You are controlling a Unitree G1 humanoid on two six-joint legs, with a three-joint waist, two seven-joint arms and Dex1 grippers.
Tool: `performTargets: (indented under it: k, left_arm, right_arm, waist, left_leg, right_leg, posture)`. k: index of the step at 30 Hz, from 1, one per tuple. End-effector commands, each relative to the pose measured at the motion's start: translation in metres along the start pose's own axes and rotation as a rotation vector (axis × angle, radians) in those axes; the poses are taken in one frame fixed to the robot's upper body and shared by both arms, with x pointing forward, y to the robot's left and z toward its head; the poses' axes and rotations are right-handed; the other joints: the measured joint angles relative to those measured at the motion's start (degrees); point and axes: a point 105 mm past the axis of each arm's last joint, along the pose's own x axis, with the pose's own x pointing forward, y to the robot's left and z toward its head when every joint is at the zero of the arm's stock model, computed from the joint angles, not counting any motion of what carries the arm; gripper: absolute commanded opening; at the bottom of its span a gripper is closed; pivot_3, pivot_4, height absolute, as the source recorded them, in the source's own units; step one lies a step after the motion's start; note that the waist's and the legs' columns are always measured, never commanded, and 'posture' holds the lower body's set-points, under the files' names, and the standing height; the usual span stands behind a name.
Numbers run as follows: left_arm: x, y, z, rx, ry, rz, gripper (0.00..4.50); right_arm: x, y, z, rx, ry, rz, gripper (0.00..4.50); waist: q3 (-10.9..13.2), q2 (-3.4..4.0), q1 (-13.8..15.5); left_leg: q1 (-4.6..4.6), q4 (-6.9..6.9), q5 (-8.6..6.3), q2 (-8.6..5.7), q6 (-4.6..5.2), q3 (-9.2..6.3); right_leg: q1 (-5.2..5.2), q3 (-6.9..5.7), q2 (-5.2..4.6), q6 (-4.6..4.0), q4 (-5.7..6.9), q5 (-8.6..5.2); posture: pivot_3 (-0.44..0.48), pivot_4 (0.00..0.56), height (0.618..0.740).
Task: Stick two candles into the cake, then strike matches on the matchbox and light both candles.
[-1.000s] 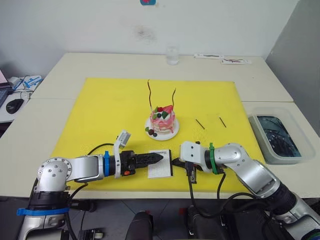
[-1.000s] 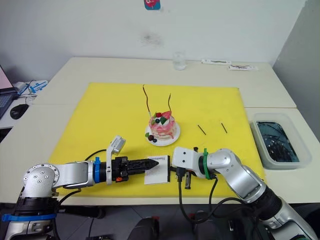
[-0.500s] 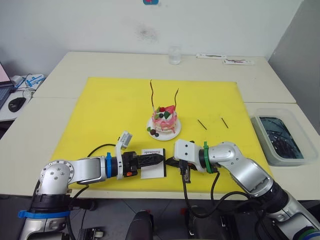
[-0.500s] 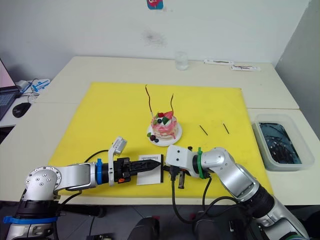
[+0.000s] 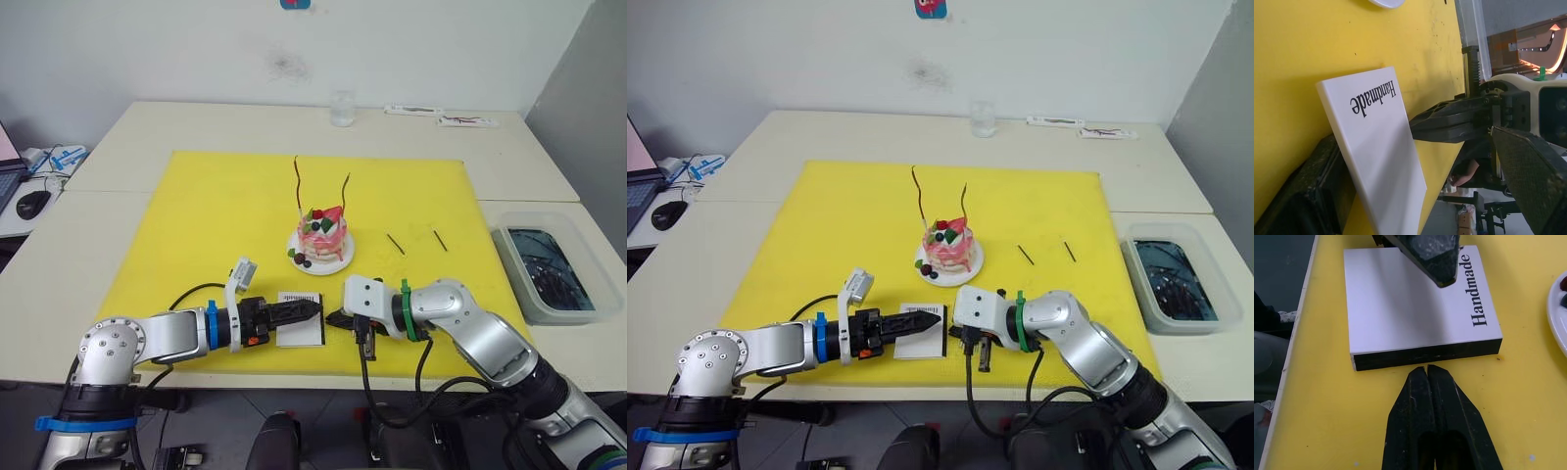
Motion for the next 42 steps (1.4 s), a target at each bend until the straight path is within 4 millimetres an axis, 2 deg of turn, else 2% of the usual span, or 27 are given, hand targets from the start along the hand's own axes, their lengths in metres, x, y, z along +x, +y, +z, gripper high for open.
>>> performTargets:
  k: [1,14,22,31,34,42]
  left_arm:
    - [0.006,0.008,-0.012,-0.024,0.040,0.028,4.50]
    - [0.004,0.013,-0.009,-0.052,0.030,0.042,4.50]
    - [0.004,0.014,-0.008,-0.050,0.029,0.048,4.50]
    - [0.003,0.019,-0.002,-0.064,-0.005,0.067,4.50]
    - [0.004,0.020,-0.002,-0.069,-0.008,0.069,3.88]
    - [0.008,0.024,-0.004,-0.064,-0.008,0.090,1.23]
  right_arm:
    - [-0.001,0.003,0.008,-0.047,-0.022,0.002,0.03]
    - [0.003,-0.012,0.008,-0.085,-0.011,-0.052,0.03]
    - [0.010,-0.011,0.010,-0.091,-0.019,-0.051,0.03]
    - [0.004,-0.010,0.007,-0.087,-0.010,-0.049,0.03]
    - [0.002,-0.011,0.008,-0.084,-0.009,-0.048,0.00]
    - [0.000,-0.006,0.015,-0.083,-0.030,-0.037,0.00]
  waist:
    - [0.0,0.00,0.0]
    - [0.0,0.00,0.0]
    - [0.0,0.00,-0.1]
    - [0.0,0.01,-0.1]
    - [0.0,0.02,0.0]
    - [0.0,0.03,0.0]
  left_leg:
    - [0.00,0.00,0.00,0.00,0.00,0.00]
    - [0.02,0.00,0.00,0.00,0.00,0.00]
    - [0.03,0.00,0.00,0.00,-0.01,-0.01]
    - [0.03,0.00,0.01,0.00,-0.01,-0.02]
    - [0.03,0.00,0.01,0.00,-0.01,-0.02]
    - [-0.05,-0.02,0.00,0.00,-0.02,-0.02]
  right_leg:
    - [0.00,0.00,0.00,0.00,0.00,0.00]
    - [0.00,0.00,0.00,0.00,0.00,0.00]
    - [0.00,0.00,0.01,0.01,0.00,0.01]
    - [0.00,0.00,0.01,0.01,0.00,0.01]
    - [0.00,0.00,0.01,0.01,0.00,0.01]
    - [-0.02,-0.01,0.00,0.01,-0.11,0.01]
  posture:
    - [0.000,0.150,0.740]
    - [0.000,0.150,0.740]
    - [0.000,0.150,0.740]
    - [0.000,0.150,0.740]
    - [0.000,0.150,0.740]
    - [0.000,0.150,0.740]
